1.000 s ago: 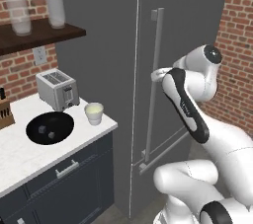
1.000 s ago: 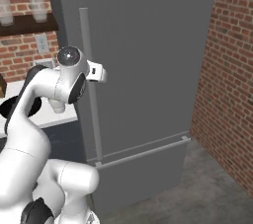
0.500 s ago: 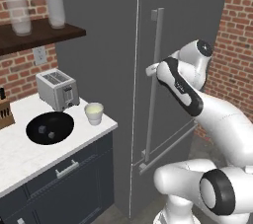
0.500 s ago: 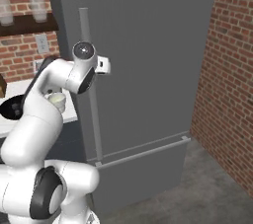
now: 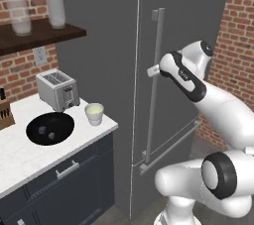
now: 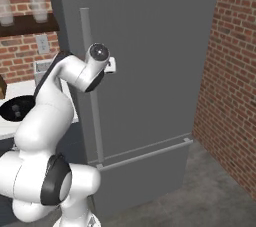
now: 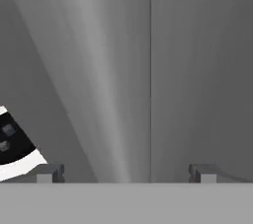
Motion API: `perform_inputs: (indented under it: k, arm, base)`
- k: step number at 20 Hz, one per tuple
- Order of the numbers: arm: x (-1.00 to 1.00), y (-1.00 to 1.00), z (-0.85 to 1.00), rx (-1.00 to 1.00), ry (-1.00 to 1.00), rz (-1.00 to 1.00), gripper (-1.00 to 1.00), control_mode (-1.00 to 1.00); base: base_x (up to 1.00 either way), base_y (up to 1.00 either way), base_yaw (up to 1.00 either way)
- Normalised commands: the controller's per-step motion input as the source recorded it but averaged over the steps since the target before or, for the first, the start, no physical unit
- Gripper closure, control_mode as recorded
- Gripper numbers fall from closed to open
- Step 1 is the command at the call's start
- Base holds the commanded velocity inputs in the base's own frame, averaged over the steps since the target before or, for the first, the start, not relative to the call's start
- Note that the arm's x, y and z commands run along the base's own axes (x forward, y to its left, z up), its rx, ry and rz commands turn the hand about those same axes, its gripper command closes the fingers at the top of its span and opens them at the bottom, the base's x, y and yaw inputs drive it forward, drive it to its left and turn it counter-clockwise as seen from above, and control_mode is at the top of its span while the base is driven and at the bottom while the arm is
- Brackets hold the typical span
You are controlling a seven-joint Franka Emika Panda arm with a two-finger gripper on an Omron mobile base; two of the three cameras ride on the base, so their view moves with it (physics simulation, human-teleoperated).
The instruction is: Grab a lemon wedge from the fridge and one ice cube from the ice bowl, and put them in the glass of lemonade.
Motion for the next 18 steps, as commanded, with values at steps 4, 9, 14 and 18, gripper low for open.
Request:
perform_inputs:
  k: [4,9,14,18]
  arm:
    - [0.4,0.02,-0.21,0.0,0.0,0.08,-1.0,-1.0]
    - [0.3,0.09,-0.28,0.0,-0.01,0.02,-1.0,-1.0]
    - [0.04,0.33,-0.2,0.0,-0.02,0.0,-1.0,-1.0]
    - [0.0,0.32,-0.01,0.0,0.0,0.0,1.0,-1.0]
  base:
    - [0.0,0.0,0.0]
    - [0.0,0.0,0.0]
    - [0.0,0.0,0.0]
    - [0.0,0.0,0.0]
